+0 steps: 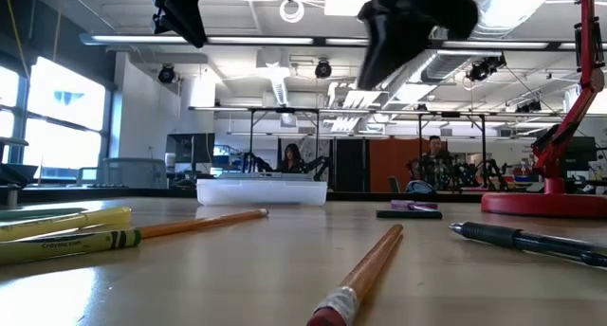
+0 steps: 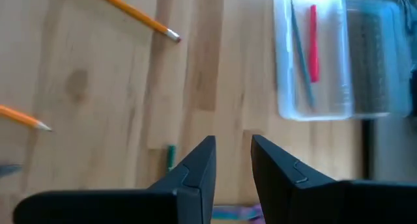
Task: Pick & place school supplies into a supply box
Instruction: Put the dark green crayon into the supplies box, then put the light blue pencil into the supplies box
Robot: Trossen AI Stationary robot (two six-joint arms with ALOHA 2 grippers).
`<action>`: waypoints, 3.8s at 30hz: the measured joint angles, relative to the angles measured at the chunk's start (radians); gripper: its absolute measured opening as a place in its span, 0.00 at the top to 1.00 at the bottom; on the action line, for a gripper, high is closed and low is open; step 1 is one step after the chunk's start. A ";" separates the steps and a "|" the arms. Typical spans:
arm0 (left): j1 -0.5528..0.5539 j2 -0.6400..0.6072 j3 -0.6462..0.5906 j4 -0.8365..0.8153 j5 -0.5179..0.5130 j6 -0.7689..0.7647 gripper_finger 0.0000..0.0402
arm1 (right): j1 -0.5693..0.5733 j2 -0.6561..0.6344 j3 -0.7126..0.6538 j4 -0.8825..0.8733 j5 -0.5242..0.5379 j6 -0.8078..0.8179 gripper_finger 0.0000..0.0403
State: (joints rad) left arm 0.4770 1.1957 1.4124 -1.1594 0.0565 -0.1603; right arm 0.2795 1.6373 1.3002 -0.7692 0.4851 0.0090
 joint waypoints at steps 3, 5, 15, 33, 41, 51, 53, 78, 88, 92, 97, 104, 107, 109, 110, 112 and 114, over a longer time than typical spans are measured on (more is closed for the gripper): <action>0.000 0.000 0.000 0.009 0.007 0.011 0.70 | 0.012 -0.119 -0.226 0.247 -0.051 0.010 0.81; 0.000 0.000 0.000 0.017 0.007 0.015 0.70 | 0.007 -0.182 -0.383 0.478 -0.115 -0.017 0.81; 0.000 0.000 0.000 0.043 0.020 -0.001 0.70 | -0.048 -0.191 -0.908 1.303 -0.185 -0.098 0.81; 0.000 0.000 0.000 0.043 0.024 -0.005 0.70 | -0.170 -0.004 -0.929 1.371 -0.346 -0.095 0.81; 0.000 0.000 0.000 0.042 0.023 -0.005 0.70 | -0.180 0.099 -0.925 1.466 -0.328 -0.083 0.86; 0.000 0.000 0.000 0.043 0.021 -0.002 0.70 | -0.197 0.110 -0.688 1.470 -0.307 -0.207 0.95; 0.000 0.000 0.000 0.050 0.019 -0.002 0.70 | -0.219 0.110 -0.591 1.408 -0.284 -0.300 0.97; 0.000 0.000 0.000 0.048 0.015 0.006 0.70 | -0.544 0.512 -0.004 1.079 -0.394 -0.454 0.91; -0.056 -0.001 -0.007 -0.109 -0.018 -0.111 0.70 | -0.521 0.507 -0.003 1.080 -0.375 -0.435 0.80; -0.193 -0.022 -0.105 -0.170 -0.074 -0.321 0.70 | -0.489 0.483 -0.003 1.078 -0.360 -0.446 0.78; -0.473 -0.099 -0.331 -0.161 -0.114 -0.741 0.70 | -0.445 0.440 -0.006 1.082 -0.273 -0.461 0.79; -0.868 -0.117 -0.641 0.088 0.046 -1.300 0.70 | -0.407 0.401 -0.005 1.069 -0.245 -0.463 0.78; -0.987 -0.099 -0.748 0.304 0.051 -1.438 0.70 | -0.402 0.399 -0.006 1.062 -0.250 -0.463 0.78; -1.038 -0.081 -0.795 0.473 0.005 -1.480 0.70 | -0.402 0.398 -0.006 1.060 -0.249 -0.458 0.78; -1.059 -0.073 -0.814 0.524 -0.024 -1.496 0.70 | -0.402 0.398 -0.006 1.059 -0.248 -0.458 0.78; -1.087 -0.054 -0.841 0.558 -0.068 -1.511 0.70 | -0.402 0.398 -0.006 1.058 -0.248 -0.457 0.78; -1.101 -0.031 -0.852 0.556 -0.103 -1.508 0.70 | -0.401 0.398 -0.006 1.062 -0.248 -0.456 0.78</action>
State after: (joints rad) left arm -0.6239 1.1647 0.5601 -0.6033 -0.0460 -1.6684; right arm -0.1215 2.0354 1.2945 0.2929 0.2367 -0.4473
